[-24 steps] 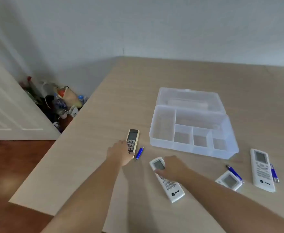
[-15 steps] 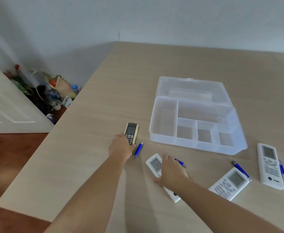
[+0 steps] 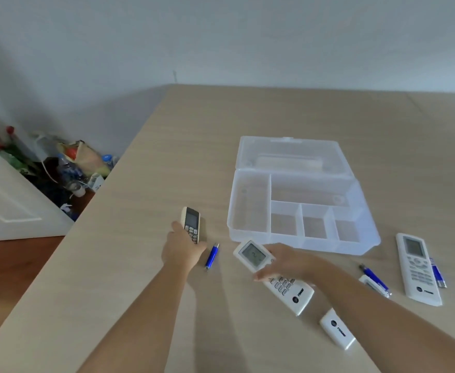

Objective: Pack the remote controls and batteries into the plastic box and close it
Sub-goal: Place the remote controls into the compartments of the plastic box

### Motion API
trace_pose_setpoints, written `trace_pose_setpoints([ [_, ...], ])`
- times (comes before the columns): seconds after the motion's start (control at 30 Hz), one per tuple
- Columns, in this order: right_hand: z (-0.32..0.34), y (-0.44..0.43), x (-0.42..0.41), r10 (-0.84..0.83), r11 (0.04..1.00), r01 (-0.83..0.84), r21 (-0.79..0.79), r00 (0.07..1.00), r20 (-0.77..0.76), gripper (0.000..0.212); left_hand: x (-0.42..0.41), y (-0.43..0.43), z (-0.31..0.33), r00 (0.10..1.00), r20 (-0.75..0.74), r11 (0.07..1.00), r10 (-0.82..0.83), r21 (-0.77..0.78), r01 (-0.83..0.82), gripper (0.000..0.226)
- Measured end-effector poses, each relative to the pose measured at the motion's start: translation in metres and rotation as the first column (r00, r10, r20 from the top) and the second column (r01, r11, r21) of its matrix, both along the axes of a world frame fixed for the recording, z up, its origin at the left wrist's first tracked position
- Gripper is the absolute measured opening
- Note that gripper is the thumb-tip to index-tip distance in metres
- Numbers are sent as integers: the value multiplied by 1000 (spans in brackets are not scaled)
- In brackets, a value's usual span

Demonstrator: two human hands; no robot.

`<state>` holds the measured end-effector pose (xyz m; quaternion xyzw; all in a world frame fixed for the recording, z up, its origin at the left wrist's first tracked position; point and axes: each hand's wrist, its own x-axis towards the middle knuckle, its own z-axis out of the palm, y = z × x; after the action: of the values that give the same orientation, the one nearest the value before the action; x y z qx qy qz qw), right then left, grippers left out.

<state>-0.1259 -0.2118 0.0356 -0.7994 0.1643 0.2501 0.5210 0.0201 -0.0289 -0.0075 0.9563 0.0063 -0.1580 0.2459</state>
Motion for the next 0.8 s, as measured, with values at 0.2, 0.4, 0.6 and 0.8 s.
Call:
trace_pose_setpoints([
  [0.2,67,-45,11,-172,977,158,145,981,89,18,6,-40,55,997,-3,903,71,-425,-66,42],
  [0.4,85,-87,17,-485,870,440,224,848,215,18,6,-102,80,987,-156,778,-31,-624,-74,39],
  [0.6,72,-123,19,-611,791,565,235,751,249,19,-3,-148,49,976,-161,959,-148,-264,102,51],
  [0.8,54,-145,23,-621,783,580,223,746,241,20,9,-164,27,934,-276,973,-225,-5,233,62],
])
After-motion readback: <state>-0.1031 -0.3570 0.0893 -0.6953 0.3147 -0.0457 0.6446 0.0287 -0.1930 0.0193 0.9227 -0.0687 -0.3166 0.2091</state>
